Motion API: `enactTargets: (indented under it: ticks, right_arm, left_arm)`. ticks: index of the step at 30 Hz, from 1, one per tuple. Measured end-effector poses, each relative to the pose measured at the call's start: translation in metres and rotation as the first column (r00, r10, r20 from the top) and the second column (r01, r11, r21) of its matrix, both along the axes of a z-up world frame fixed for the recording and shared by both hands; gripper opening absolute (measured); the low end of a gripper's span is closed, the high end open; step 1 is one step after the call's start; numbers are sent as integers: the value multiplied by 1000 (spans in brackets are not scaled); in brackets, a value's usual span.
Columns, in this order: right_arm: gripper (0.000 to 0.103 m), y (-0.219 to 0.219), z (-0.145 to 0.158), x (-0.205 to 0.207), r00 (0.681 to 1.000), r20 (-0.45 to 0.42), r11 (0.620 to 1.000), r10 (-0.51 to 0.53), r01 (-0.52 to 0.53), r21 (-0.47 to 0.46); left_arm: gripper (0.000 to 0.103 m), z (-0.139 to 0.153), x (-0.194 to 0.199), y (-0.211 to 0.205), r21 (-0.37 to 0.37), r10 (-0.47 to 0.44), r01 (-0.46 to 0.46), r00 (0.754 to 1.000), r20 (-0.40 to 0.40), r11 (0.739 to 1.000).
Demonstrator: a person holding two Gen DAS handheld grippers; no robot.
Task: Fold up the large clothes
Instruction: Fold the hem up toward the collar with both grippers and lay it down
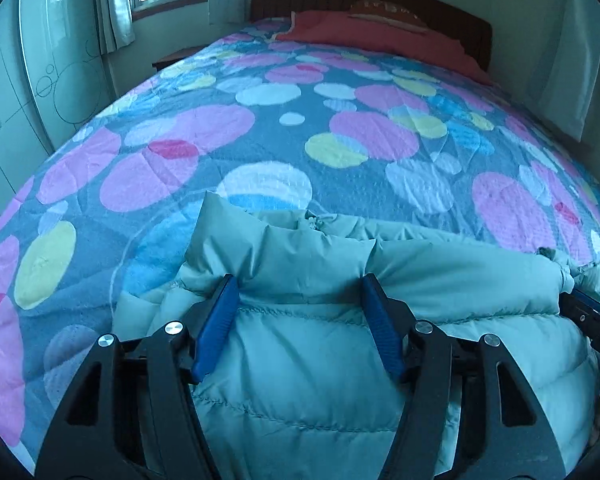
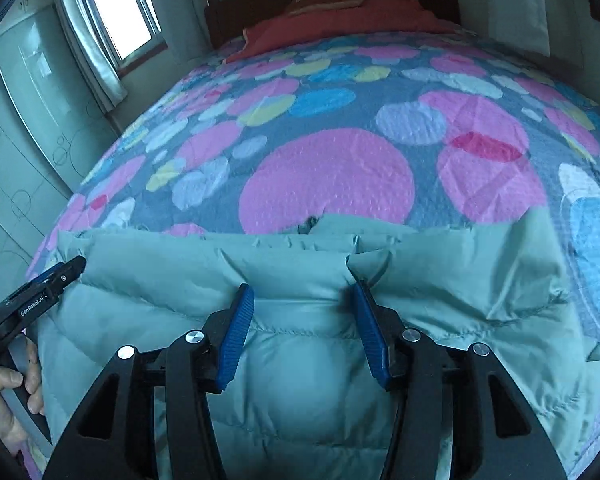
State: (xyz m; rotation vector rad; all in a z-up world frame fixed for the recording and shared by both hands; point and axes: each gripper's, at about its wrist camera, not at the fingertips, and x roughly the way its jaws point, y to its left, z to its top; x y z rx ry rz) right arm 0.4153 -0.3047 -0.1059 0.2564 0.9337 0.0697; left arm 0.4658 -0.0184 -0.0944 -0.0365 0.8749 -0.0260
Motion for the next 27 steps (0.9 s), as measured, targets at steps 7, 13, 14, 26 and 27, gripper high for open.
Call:
enactTargets:
  ticks: [7, 13, 14, 26, 27]
  right_arm:
    - [51, -20, 19, -11, 997, 46, 998, -55, 55, 15]
    - [51, -68, -7, -10, 982, -39, 982, -184, 185, 40]
    - [51, -68, -2, -11, 982, -38, 982, -185, 186, 29]
    - [51, -92, 14, -58, 962, -1, 958, -273, 272, 95]
    - [53, -94, 16, -70, 959, 4, 955, -282, 280, 98]
  left_arm:
    - [63, 18, -11, 22, -96, 41, -35, 997, 67, 995]
    - [63, -2, 10, 34, -146, 71, -77, 997, -44, 986]
    - [63, 0, 8, 33, -146, 72, -76, 997, -32, 986]
    - [64, 14, -22, 54, -202, 98, -102, 995, -33, 974]
    - [65, 18, -30, 60, -212, 115, -119, 993, -33, 970]
